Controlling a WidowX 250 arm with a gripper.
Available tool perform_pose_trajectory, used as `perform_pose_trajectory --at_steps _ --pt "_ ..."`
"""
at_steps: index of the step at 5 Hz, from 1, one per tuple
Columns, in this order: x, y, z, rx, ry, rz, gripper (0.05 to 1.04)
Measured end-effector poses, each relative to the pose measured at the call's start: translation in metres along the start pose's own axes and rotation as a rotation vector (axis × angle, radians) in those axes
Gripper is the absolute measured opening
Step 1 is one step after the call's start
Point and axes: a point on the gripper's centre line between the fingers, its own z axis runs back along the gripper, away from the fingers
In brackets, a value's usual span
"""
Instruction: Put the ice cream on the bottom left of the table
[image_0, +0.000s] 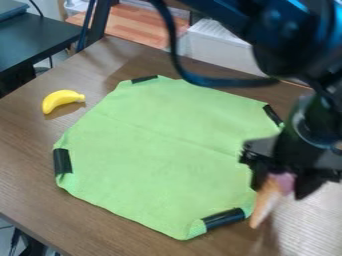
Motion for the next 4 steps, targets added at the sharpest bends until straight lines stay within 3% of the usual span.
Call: perform_pose_trajectory --at_steps 2,3,4 --pt "-0.0020 -0.0271 -0.0128 0.016 -0.021 0.008 0.703" --pt "-0.0033 -0.0289 -0.0119 0.007 -0.018 0.024 0.768" --pt "-0.0093 -0.0310 -0.0134 -0.010 0.014 0.030 0.994"
